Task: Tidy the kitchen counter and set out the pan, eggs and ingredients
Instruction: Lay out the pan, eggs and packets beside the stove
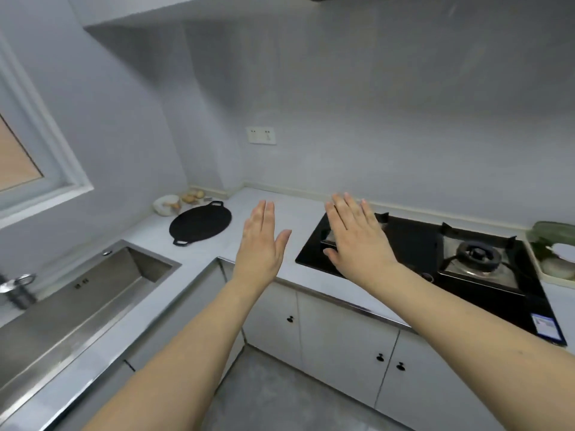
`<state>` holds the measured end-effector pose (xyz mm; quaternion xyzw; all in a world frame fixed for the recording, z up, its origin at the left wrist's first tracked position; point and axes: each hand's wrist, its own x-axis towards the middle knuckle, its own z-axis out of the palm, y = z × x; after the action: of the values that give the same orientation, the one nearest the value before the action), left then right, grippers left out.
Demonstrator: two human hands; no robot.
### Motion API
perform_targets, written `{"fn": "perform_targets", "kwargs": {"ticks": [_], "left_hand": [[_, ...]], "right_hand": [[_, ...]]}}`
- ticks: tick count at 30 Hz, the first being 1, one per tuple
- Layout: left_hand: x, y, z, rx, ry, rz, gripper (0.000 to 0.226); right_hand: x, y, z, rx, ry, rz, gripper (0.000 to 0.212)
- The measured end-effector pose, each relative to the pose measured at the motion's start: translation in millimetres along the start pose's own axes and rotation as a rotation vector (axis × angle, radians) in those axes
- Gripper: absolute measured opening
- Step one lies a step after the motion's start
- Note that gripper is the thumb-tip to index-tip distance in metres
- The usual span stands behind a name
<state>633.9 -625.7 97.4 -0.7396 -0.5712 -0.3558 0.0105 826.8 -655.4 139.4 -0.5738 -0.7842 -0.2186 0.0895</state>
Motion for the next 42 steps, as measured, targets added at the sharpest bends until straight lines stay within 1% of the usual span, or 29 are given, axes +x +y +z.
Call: {"fn": "perform_targets", "kwargs": {"ticks": [3,6,10,16,21,25,26,29,31,33,35,42], "left_hand": [[5.7,-54.7,-21.3,0.030,0.030,-0.039,0.063],[7.9,-91.7,-36.5,0.029,0.034,-0.073,0.063],[12.7,-129.4,-43.4,0.023,0.043,-0.108,0.063],[28.4,-179.2,-34.1,0.041,0.037,-0.187,0.062],[65.4,-224.9,-16.6,0.046,0.029,-0.253,0.062],[112.5,-253.3,-3.6,0.052,0.024,-0.320,0.061],[134.1,-265.0,1.0,0.057,0.019,-0.335,0.061],[174.6,-286.8,7.2,0.055,0.011,-0.346,0.060],[201.5,-299.8,8.9,0.054,0.033,-0.339,0.059],[219.1,-307.2,7.8,0.057,0.058,-0.329,0.056],[232.1,-317.8,9.2,0.057,0.046,-0.337,0.055],[273.4,-364.0,17.2,0.061,0.025,-0.413,0.051]], "right_hand": [[38.2,-48.6,13.3,0.058,0.019,-0.048,0.089],[66.1,-80.8,18.1,0.068,0.025,-0.083,0.087],[97.4,-107.1,25.0,0.101,0.002,-0.150,0.083],[151.4,-136.0,53.3,0.170,-0.028,-0.201,0.080],[206.4,-147.5,87.2,0.183,-0.047,-0.258,0.076],[261.6,-143.8,115.9,0.208,-0.068,-0.261,0.075],[286.8,-141.1,126.9,0.226,-0.063,-0.265,0.075],[328.4,-137.1,143.8,0.249,-0.096,-0.281,0.074],[357.8,-135.4,153.3,0.246,-0.099,-0.308,0.073],[378.7,-135.0,158.4,0.261,-0.100,-0.314,0.073],[397.9,-138.1,164.8,0.283,-0.102,-0.321,0.072],[462.2,-157.9,186.7,0.315,-0.116,-0.372,0.070]]}}
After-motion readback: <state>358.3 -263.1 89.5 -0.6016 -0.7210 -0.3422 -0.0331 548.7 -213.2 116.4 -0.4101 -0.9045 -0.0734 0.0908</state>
